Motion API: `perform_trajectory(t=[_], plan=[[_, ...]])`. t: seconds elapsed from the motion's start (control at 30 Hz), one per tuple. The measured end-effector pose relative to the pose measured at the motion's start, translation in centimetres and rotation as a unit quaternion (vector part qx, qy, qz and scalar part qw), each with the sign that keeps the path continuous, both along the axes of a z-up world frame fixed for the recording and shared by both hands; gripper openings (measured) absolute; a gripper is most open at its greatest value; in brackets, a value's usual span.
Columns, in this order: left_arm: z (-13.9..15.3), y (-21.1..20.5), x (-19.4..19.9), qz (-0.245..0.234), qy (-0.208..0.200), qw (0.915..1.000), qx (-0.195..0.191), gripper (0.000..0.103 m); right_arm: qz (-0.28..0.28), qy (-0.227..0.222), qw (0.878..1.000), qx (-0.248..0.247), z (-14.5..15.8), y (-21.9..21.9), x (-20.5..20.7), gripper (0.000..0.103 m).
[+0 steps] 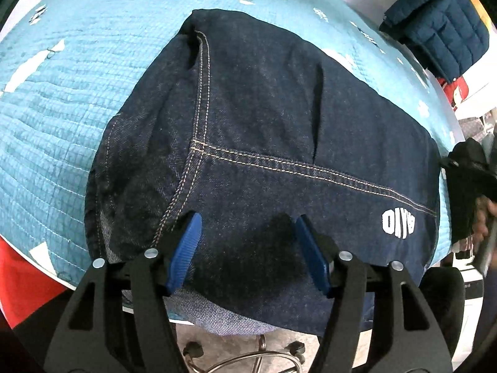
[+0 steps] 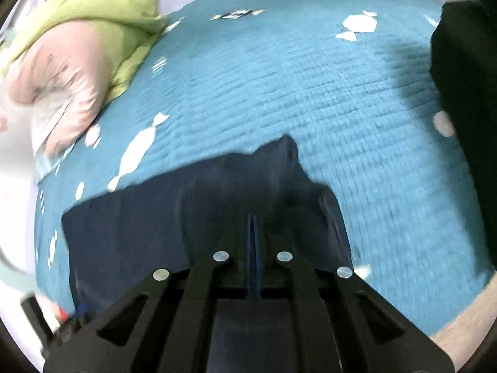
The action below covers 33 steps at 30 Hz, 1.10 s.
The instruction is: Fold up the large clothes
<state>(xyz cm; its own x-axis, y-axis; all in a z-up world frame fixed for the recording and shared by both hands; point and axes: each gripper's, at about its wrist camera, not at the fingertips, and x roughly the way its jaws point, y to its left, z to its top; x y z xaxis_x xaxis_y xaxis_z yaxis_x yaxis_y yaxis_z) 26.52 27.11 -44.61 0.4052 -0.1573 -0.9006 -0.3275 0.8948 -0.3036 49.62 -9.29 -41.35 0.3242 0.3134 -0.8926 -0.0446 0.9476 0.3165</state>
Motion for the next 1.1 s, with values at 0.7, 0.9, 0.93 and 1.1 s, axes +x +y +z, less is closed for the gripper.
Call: perform_trajectory(t=[0.7,0.9,0.93,1.1], plan=[[2.5,9.4,-3.6,0.119,-0.055,0.9893,-0.062,0.079,0.149,-0.006,0.987,0.060,2.3,13.9,-8.7,0.006],[-1.3,11.9,-4.5,0.153,-0.009,0.9805,-0.123,0.080,0.183,0.043,0.979,0.073,-0.6,17.3,-11.5,0.006],[-1.2,11.6,-4.4,0.144,-0.008,0.9833,-0.111,0.081,0.185,0.047,0.979,0.072,-0.7,17.8,-11.6,0.006],[-1.4,9.8,-3.7,0.115,0.007,0.9899,-0.083,0.089,0.169,0.057,0.981,0.073,-1.3,16.9,-11.6,0.006]])
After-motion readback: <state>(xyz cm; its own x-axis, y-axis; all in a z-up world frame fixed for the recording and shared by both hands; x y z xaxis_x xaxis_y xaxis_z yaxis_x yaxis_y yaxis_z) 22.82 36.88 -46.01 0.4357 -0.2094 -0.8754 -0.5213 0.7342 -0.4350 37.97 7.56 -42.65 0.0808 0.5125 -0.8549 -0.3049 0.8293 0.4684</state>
